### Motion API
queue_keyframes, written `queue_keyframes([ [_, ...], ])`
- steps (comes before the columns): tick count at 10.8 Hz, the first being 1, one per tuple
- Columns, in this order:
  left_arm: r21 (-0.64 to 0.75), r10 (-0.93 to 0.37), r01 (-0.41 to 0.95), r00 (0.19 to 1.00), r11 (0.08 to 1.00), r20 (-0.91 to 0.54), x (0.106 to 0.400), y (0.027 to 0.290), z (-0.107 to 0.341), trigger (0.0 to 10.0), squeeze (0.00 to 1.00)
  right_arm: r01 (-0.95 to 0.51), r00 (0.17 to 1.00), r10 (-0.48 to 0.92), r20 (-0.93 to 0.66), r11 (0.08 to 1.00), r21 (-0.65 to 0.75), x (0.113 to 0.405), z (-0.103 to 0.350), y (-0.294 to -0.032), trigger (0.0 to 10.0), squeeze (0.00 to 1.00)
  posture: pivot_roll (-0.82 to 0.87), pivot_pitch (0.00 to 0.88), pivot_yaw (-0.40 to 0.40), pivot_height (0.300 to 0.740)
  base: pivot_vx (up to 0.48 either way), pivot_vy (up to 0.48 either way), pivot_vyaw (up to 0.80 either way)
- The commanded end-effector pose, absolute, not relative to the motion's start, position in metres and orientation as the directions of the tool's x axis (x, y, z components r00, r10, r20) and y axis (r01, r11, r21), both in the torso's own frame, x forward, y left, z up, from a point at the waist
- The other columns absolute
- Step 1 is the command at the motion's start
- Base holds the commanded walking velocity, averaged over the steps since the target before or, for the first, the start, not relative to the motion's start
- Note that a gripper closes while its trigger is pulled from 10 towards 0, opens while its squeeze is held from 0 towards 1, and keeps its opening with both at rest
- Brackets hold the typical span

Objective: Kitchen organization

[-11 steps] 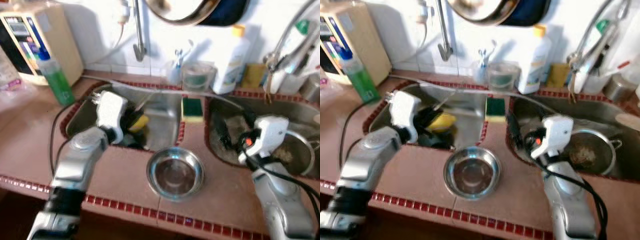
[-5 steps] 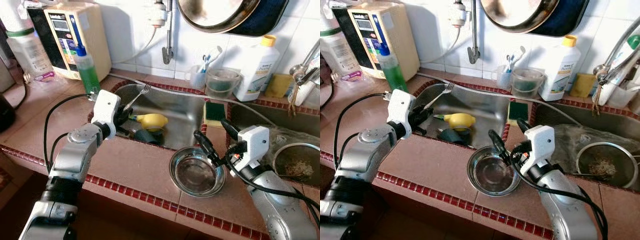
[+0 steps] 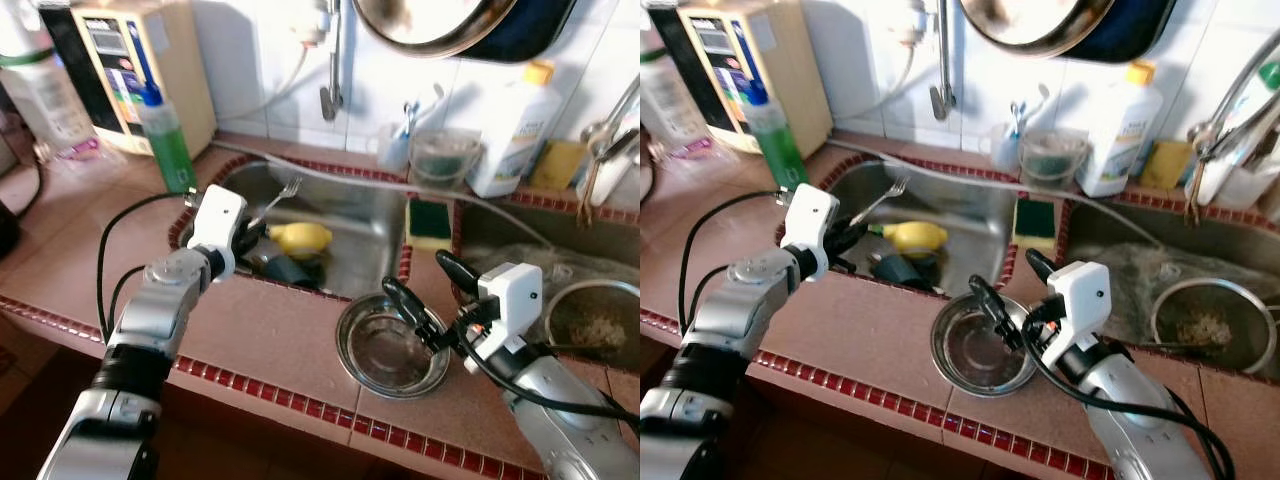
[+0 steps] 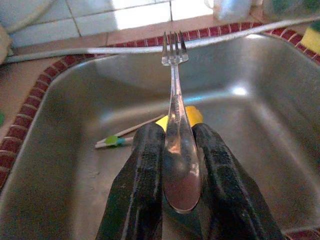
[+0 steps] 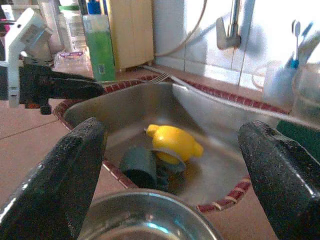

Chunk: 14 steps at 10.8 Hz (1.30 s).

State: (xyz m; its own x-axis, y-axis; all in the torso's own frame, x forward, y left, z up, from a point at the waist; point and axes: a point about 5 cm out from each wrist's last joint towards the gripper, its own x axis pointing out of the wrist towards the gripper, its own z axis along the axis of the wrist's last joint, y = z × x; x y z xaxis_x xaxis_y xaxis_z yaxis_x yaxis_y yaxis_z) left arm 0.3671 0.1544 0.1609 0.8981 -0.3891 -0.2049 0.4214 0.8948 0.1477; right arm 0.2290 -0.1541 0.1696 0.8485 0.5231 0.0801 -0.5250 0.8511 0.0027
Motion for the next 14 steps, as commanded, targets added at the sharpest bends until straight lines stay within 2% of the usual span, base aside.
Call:
queue_keyframes([
  [1, 0.174, -0.393, 0.426, 0.899, 0.888, -0.196, 0.373, 0.151, 0.167, 10.0, 0.0, -0.54, 0.839, 0.536, 0.096, 0.841, 0.022, 0.222, 0.177, -0.155, 10.0, 0.0, -0.29, 0.142, 0.063, 0.74, 0.0, 0.0, 0.0],
  [8, 0.213, -0.384, 0.443, 0.883, 0.871, -0.268, 0.385, 0.153, 0.164, 10.0, 0.0, -0.513, 0.858, 0.507, 0.084, 0.853, 0.094, 0.195, 0.181, -0.157, 10.0, 0.0, -0.33, 0.21, 0.119, 0.74, 0.0, 0.0, 0.0],
  [14, 0.178, -0.398, 0.473, 0.853, 0.863, -0.337, 0.388, 0.142, 0.155, 10.0, 0.0, -0.505, 0.863, 0.496, 0.097, 0.855, 0.115, 0.191, 0.185, -0.155, 10.0, 0.0, -0.34, 0.22, 0.148, 0.74, 0.0, 0.0, 0.0],
])
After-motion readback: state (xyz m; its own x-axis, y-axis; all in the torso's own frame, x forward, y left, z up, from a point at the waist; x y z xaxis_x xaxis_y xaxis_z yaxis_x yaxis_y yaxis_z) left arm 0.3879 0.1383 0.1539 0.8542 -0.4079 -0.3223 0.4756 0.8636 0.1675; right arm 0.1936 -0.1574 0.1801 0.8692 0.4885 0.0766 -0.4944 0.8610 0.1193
